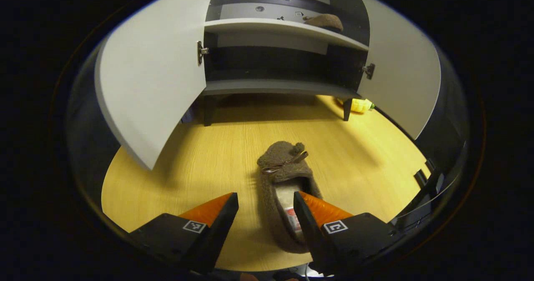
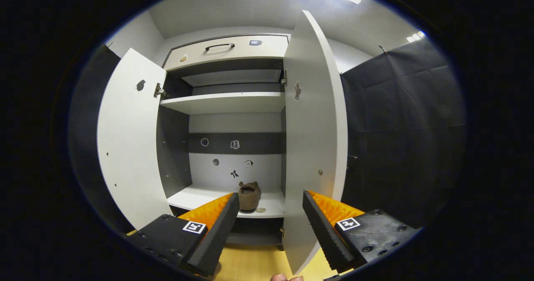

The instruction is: Grab one shoe with the right hand and put it into the shoe cabinet, grab the other shoe with the left hand and put it into the shoe cabinet; then close the right door with the right hand and the left door with the left hand.

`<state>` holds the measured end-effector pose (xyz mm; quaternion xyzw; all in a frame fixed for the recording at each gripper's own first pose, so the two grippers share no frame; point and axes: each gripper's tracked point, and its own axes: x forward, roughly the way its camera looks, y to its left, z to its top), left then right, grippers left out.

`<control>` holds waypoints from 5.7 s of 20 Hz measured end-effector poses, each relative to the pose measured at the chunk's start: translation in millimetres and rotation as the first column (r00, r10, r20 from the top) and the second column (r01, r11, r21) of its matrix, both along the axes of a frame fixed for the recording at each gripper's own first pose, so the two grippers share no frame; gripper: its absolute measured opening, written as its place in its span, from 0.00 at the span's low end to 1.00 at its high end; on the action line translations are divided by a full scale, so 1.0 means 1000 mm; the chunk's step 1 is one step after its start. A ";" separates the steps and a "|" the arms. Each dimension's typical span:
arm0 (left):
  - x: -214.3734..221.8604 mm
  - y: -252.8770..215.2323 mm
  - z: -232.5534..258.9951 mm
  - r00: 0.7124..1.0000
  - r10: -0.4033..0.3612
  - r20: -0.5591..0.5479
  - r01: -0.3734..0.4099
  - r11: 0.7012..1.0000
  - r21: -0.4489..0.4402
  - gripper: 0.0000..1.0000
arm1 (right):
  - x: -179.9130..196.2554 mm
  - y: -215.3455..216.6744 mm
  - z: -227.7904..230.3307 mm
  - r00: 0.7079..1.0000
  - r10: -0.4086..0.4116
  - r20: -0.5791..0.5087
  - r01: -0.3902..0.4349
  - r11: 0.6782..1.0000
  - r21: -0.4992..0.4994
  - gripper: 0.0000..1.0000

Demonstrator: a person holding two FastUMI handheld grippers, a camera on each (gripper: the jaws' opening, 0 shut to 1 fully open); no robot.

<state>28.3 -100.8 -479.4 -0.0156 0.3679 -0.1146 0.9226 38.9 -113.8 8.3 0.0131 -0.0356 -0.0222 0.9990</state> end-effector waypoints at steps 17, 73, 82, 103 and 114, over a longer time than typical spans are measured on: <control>0.055 -0.018 -0.017 0.998 -0.059 0.017 0.058 0.998 0.036 0.09 | -0.039 -0.076 -0.010 0.987 -0.141 -0.071 0.143 0.989 0.030 0.97; 0.423 -0.021 0.333 0.978 0.122 0.168 -0.166 0.944 0.285 0.53 | -0.050 -0.183 -0.050 0.952 -0.251 -0.176 0.271 0.957 0.103 0.97; 0.362 -0.021 0.382 0.927 0.140 0.347 -0.197 0.971 0.135 0.89 | -0.044 -0.176 -0.041 0.959 -0.230 -0.165 0.247 0.965 0.092 0.98; 0.049 0.015 0.484 0.768 0.131 0.627 -0.149 0.989 -0.024 0.94 | 0.034 -0.172 -0.019 0.980 -0.163 -0.117 0.175 0.980 0.100 0.98; -0.014 0.055 0.464 0.779 0.065 0.623 -0.086 0.996 0.003 0.95 | 0.025 -0.128 -0.018 0.977 -0.172 -0.127 0.183 0.980 0.079 0.97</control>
